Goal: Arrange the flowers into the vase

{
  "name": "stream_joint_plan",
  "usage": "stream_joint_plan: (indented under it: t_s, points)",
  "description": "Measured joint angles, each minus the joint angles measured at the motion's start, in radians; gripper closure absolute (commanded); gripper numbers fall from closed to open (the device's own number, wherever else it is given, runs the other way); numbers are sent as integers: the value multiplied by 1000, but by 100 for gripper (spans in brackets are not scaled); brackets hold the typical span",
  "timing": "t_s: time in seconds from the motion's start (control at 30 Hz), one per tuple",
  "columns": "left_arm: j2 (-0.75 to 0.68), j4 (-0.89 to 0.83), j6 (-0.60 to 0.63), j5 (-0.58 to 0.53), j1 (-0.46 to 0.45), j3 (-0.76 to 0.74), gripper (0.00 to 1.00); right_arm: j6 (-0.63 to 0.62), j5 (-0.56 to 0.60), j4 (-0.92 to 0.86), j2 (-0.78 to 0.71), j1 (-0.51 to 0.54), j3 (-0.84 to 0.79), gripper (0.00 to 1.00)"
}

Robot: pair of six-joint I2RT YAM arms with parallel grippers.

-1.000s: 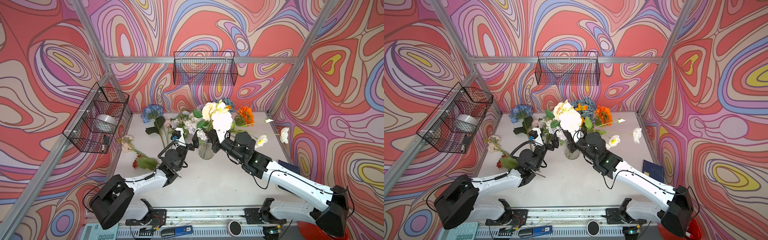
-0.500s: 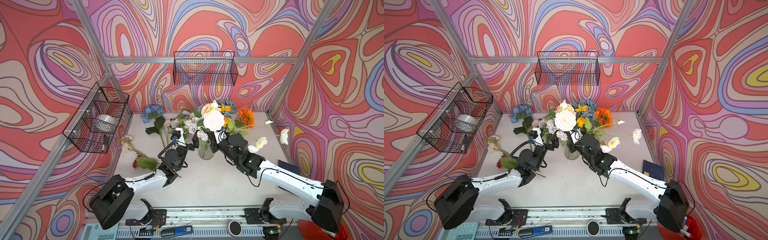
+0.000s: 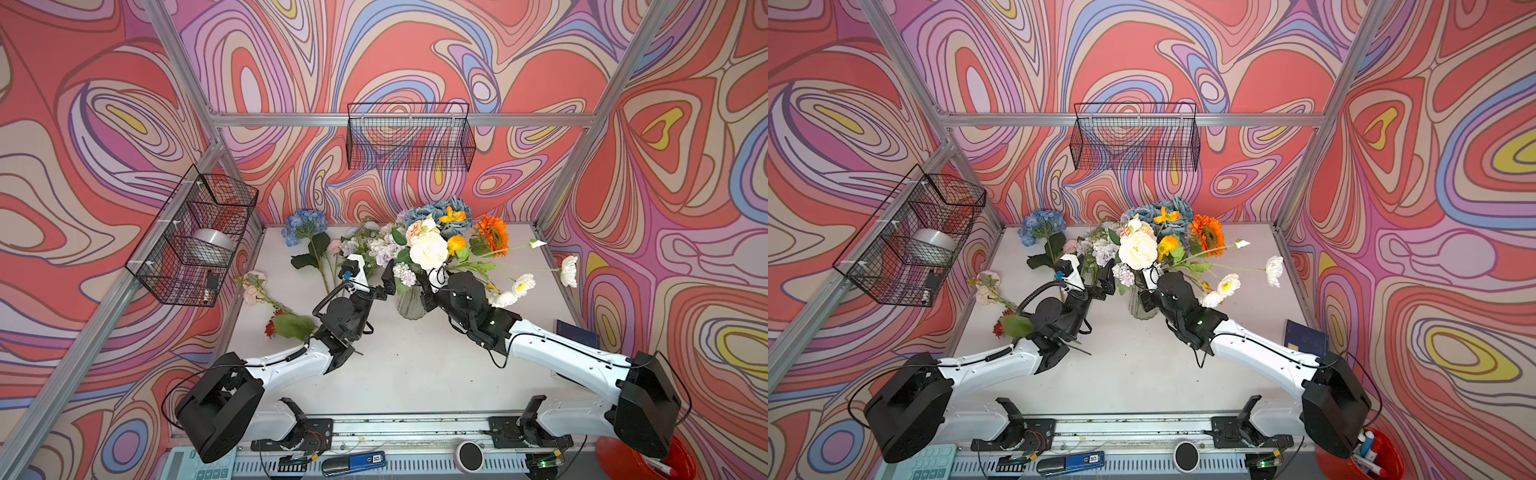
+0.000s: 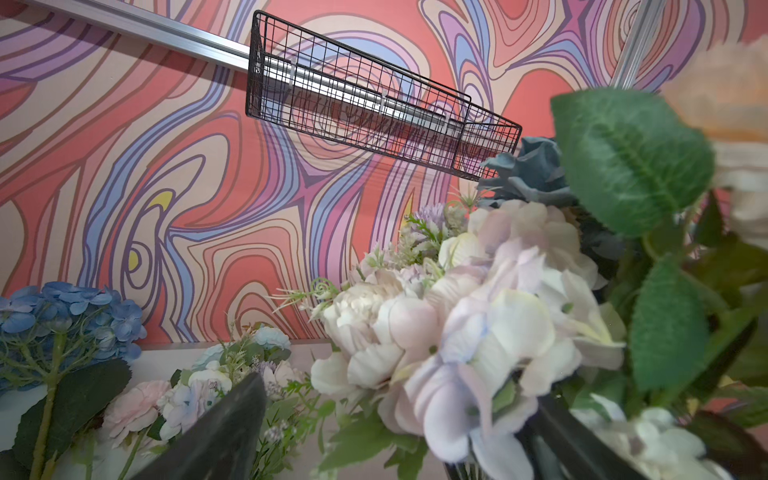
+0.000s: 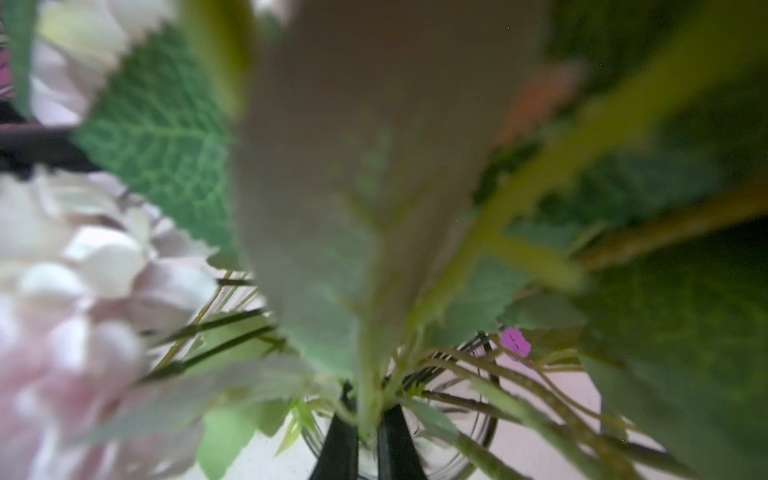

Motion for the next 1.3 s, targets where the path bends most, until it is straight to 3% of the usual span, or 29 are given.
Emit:
stream_joint_plan:
  t_s: [0.2,0.43,0.6,0.93,1.2,1.3]
  points:
    - [0,-4,-1,1,4,0,7,6,-16,25,15,-6,0,98]
    - [0,-8,-7,7,4,0,7,17,-38,-25,19,-10,11,68]
    - [0,-9,-13,10,4,0,7,41,-56,-109,-17,-11,21,57]
    - [0,-9,-13,16,4,0,7,66,-137,-251,-166,-10,64,52]
    - [-10,-35,-21,23,4,0,0,51,-174,-225,-191,2,68,56]
    - [-53,-90,-32,43,5,-9,0,48,-183,-219,-186,2,69,51]
